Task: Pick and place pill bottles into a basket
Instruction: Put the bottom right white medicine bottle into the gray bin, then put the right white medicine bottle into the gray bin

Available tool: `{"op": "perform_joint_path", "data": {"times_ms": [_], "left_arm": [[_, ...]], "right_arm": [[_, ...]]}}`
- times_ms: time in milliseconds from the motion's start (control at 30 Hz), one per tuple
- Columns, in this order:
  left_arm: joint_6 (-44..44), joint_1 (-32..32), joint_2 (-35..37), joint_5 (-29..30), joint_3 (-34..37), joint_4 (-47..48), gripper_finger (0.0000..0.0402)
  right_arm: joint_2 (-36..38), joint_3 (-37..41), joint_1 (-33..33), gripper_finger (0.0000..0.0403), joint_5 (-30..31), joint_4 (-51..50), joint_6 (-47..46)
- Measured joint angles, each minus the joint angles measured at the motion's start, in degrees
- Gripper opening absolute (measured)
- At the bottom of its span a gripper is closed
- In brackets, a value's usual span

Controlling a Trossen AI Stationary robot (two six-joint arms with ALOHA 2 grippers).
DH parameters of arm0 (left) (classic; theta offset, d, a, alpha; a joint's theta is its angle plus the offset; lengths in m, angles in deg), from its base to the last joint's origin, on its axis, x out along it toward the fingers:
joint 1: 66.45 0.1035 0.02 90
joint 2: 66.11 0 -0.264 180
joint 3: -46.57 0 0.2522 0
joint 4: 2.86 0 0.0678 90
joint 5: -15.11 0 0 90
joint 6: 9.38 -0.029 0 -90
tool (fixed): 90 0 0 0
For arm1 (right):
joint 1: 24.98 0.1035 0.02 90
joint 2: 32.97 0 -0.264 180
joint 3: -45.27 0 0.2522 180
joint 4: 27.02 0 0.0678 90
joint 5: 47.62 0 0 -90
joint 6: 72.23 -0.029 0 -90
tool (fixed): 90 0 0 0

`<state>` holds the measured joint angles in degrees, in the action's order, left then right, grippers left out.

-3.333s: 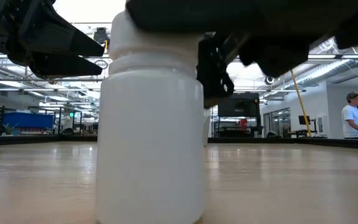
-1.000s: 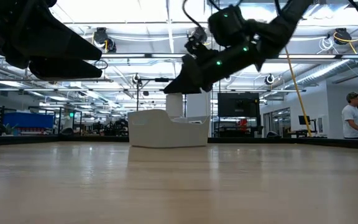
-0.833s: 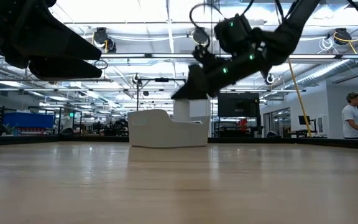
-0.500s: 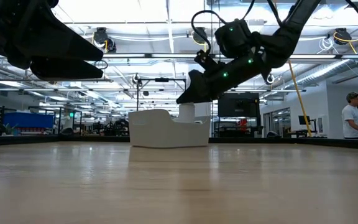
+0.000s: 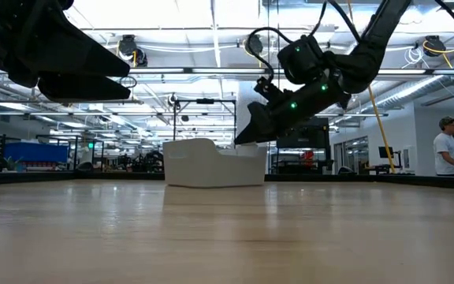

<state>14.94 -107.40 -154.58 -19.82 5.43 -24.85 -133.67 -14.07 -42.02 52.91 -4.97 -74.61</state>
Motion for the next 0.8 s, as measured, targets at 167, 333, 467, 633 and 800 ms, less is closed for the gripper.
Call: {"op": "perform_joint_path", "data": {"times_ms": [167,333,467,633,800], "left_arm": [[0.0,0.0,0.0,0.0,0.0,0.0,0.0363],[0.1,0.0,0.0,0.0,0.0,0.0,0.0363],[0.1,0.0,0.0,0.0,0.0,0.0,0.0363],[0.2,0.0,0.0,0.0,0.0,0.0,0.0363],[0.2,0.0,0.0,-0.1,0.0,0.0,0.0363]], "right_arm": [[0.0,0.2,-0.9,0.0154,-1.8,0.2,-1.5],[0.0,0.2,-1.4,0.0150,-2.2,0.9,-1.7],[0.0,0.2,-1.4,0.0172,-3.3,0.8,-1.7],[0.0,0.2,-1.4,0.0200,-3.2,0.8,-2.5],[0.0,0.2,-1.4,0.0197,-3.2,0.8,-2.5]]}}
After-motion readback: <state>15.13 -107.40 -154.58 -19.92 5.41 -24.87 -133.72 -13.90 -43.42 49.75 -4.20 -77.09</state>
